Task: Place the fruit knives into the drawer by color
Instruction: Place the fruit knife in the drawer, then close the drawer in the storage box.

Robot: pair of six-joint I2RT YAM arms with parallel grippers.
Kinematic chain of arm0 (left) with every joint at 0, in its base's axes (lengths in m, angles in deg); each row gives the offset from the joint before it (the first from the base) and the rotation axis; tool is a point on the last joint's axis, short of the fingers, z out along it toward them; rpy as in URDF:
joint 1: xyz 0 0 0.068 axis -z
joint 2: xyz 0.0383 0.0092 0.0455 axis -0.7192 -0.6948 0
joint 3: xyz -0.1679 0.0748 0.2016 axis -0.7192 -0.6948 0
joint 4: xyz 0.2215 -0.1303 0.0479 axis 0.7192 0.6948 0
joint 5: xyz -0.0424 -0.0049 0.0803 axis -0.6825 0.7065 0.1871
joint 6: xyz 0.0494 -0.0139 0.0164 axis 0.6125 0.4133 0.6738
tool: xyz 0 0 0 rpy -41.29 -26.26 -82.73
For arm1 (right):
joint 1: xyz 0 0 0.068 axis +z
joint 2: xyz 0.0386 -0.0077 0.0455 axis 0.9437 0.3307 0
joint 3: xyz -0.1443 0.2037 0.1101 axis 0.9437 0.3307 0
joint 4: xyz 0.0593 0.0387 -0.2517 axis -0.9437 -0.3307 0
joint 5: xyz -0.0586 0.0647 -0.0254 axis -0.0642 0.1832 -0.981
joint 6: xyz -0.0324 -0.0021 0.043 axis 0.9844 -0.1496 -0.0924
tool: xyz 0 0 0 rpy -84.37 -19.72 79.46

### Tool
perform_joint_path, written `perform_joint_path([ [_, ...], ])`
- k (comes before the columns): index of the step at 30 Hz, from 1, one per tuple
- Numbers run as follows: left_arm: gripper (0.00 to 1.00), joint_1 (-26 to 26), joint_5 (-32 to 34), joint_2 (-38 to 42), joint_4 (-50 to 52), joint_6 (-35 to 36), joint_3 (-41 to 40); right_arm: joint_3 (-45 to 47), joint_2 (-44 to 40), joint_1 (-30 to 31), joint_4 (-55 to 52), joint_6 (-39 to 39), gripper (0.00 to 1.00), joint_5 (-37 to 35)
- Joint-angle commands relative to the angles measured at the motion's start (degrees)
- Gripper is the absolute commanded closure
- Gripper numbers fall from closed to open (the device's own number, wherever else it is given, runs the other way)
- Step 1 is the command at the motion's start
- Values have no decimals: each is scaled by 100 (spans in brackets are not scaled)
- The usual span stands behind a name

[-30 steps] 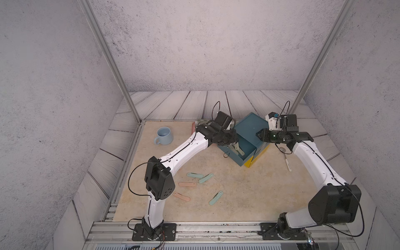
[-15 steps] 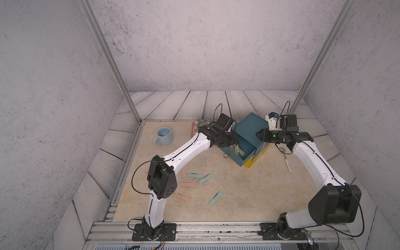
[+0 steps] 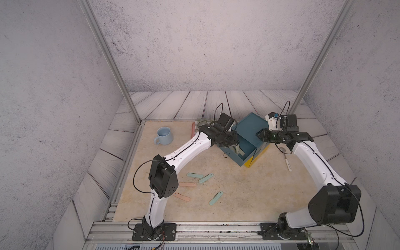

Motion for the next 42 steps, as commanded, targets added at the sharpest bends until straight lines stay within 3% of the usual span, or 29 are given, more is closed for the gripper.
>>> perform_joint_path([
  [1,66,21,-43,-143,147,118,321,416,359,3,-1330,-39,72,-243],
  [7,67,51,-33,-61,252,245,700,427,359,3,-1330,-38,72,-251],
  [14,96,100,276,674,830,811,1007,367,377,3,-1365,-38,72,-258],
  [18,100,104,509,1644,617,1044,-96,406,363,9,-1374,-35,75,-284],
  [23,100,71,807,2957,126,924,-2028,416,354,2,-1370,-38,90,-314],
  [29,100,-49,667,3643,-395,503,-3601,363,364,10,-1409,-63,95,-350],
  [34,100,-69,434,3396,-704,402,-3961,350,330,9,-1468,-50,96,-500],
  [42,100,-69,294,2780,-1067,429,-3820,405,377,10,-1479,-57,98,-520],
])
